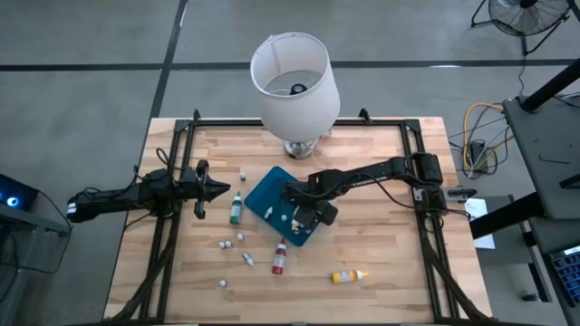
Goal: Pick & Place food coloring
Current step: Remove the large yellow food coloring bottle from the blue container
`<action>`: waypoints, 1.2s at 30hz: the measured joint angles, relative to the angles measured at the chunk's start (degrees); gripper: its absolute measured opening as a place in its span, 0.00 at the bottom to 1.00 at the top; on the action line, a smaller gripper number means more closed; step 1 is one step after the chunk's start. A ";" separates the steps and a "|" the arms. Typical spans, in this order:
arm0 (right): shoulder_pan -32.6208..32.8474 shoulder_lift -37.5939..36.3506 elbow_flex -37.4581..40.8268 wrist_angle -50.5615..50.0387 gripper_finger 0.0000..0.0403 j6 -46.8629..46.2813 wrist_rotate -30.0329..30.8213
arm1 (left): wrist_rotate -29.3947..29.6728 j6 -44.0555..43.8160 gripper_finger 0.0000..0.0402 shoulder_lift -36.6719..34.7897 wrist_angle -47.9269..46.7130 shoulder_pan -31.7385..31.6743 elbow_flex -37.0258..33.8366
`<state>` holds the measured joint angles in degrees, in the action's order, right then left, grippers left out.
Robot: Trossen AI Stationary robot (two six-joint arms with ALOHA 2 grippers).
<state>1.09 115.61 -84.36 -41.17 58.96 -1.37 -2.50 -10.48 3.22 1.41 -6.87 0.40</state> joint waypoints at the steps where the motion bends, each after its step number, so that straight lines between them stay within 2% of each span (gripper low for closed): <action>1: -0.12 0.20 0.04 0.03 0.53 0.02 0.01 | 0.02 0.00 0.00 0.00 0.00 0.02 0.00; 11: -0.25 4.05 -2.64 -0.07 0.53 -0.75 0.48 | 0.02 -0.02 0.00 -0.02 -0.02 0.00 0.00; 21: -0.37 4.15 -2.75 -0.49 0.52 -0.90 0.23 | 0.02 0.00 0.00 -0.02 -0.03 0.00 0.01; 25: -0.40 4.15 -2.60 -0.61 0.46 -0.90 0.07 | 0.02 0.00 0.00 -0.02 -0.04 0.00 0.00; 32: -0.40 4.09 -2.23 -0.44 0.29 -0.90 0.02 | 0.02 0.00 0.00 -0.02 -0.04 0.02 0.00; 36: -0.40 4.07 -2.21 -0.46 0.24 -0.90 0.02 | 0.02 0.00 0.00 0.00 -0.04 0.02 0.00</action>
<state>0.69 119.68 -86.56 -41.63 58.06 -1.34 -2.48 -10.48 3.22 1.37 -6.85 0.40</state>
